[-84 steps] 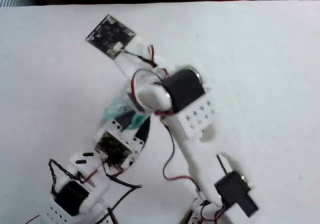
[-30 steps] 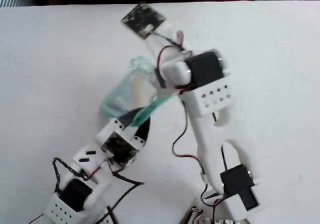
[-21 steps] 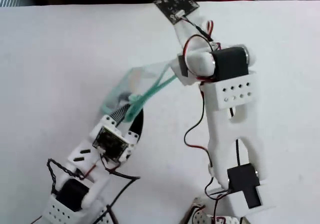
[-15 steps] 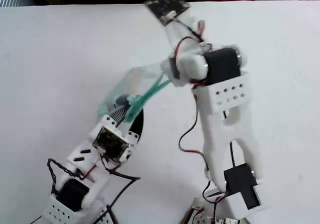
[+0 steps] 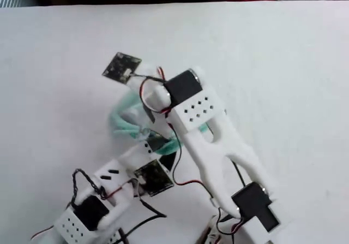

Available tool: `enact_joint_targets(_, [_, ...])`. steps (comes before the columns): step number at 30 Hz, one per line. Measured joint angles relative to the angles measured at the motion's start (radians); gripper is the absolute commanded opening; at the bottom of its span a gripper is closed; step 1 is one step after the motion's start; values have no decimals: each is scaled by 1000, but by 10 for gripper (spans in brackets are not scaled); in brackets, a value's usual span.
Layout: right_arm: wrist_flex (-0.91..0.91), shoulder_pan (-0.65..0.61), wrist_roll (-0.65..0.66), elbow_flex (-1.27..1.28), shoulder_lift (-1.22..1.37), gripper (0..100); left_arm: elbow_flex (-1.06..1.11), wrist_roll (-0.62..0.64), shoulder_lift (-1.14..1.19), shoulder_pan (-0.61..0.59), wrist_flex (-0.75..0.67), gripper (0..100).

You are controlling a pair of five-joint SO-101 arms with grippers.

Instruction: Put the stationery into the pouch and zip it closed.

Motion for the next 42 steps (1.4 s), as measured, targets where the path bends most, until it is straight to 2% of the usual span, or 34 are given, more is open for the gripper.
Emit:
enact_joint_targets(8, [-2,-12,28,75,15,171,0,-32,2,5,25,24])
enact_joint_targets(13, [-2,-20,118,100,127,9,0,-32,6,15,31,24])
enact_joint_targets(19, [-2,-3,198,66,199,19,0,-31,14,23,41,24])
enact_joint_targets(27, [12,219,199,-152,238,19,0,-32,8,21,37,24])
enact_joint_targets(30, [14,272,147,-222,232,19,0,-34,2,17,35,24])
enact_joint_targets(34, [14,269,89,-265,178,19,0,-34,2,11,34,24])
enact_joint_targets(39, [14,233,77,-247,60,22,0,-34,0,8,28,24])
enact_joint_targets(42, [14,163,63,-163,-8,98,0,-52,0,8,28,24])
